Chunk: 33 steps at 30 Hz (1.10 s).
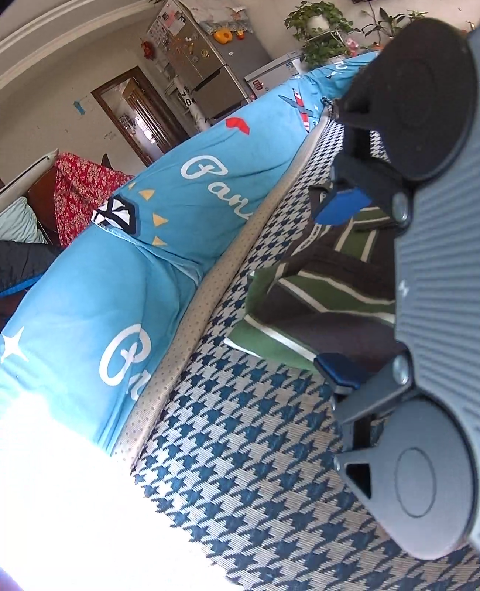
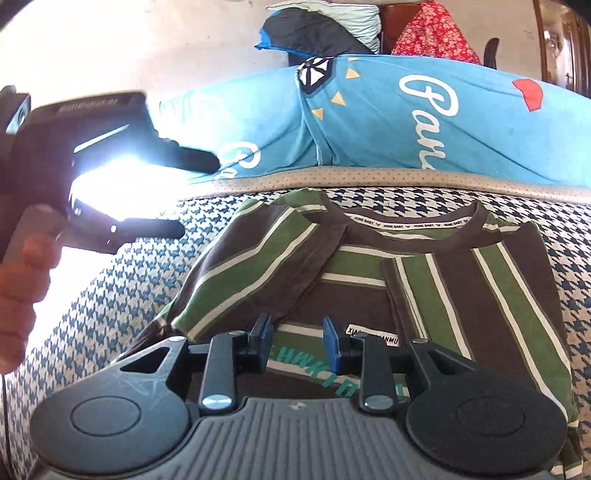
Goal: Fold clothes
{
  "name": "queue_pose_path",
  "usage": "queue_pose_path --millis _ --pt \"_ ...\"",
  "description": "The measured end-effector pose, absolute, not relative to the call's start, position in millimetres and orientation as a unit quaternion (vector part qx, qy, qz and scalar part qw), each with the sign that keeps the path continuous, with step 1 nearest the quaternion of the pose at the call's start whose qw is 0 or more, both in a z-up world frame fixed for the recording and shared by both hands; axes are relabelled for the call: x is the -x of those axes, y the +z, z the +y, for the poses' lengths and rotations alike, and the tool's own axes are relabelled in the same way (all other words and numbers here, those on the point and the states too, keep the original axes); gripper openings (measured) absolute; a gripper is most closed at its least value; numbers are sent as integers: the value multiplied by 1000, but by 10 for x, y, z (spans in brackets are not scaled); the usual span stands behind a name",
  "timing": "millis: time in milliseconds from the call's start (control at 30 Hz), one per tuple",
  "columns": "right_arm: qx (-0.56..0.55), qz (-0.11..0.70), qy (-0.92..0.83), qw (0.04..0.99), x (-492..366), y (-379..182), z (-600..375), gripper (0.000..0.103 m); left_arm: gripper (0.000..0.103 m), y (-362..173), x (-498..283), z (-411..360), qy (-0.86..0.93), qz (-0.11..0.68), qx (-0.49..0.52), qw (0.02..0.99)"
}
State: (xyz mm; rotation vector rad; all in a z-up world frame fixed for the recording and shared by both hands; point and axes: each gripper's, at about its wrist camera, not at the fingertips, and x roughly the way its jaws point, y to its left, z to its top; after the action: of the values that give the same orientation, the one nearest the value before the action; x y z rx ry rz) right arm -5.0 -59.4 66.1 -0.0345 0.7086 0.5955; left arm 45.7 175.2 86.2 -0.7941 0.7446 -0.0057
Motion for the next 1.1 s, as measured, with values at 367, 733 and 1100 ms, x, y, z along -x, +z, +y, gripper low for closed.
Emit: queue_pose_path --millis 367,733,1100 --pt "-6 330 264 906 -382 577 -610 37 91 781 -416 1649 22 403 327 855" --pt "-26 316 232 920 -784 390 -569 37 92 762 -461 1549 77 441 252 858" --pt "-20 299 253 920 -861 342 -487 6 93 767 -521 1566 87 441 243 859"
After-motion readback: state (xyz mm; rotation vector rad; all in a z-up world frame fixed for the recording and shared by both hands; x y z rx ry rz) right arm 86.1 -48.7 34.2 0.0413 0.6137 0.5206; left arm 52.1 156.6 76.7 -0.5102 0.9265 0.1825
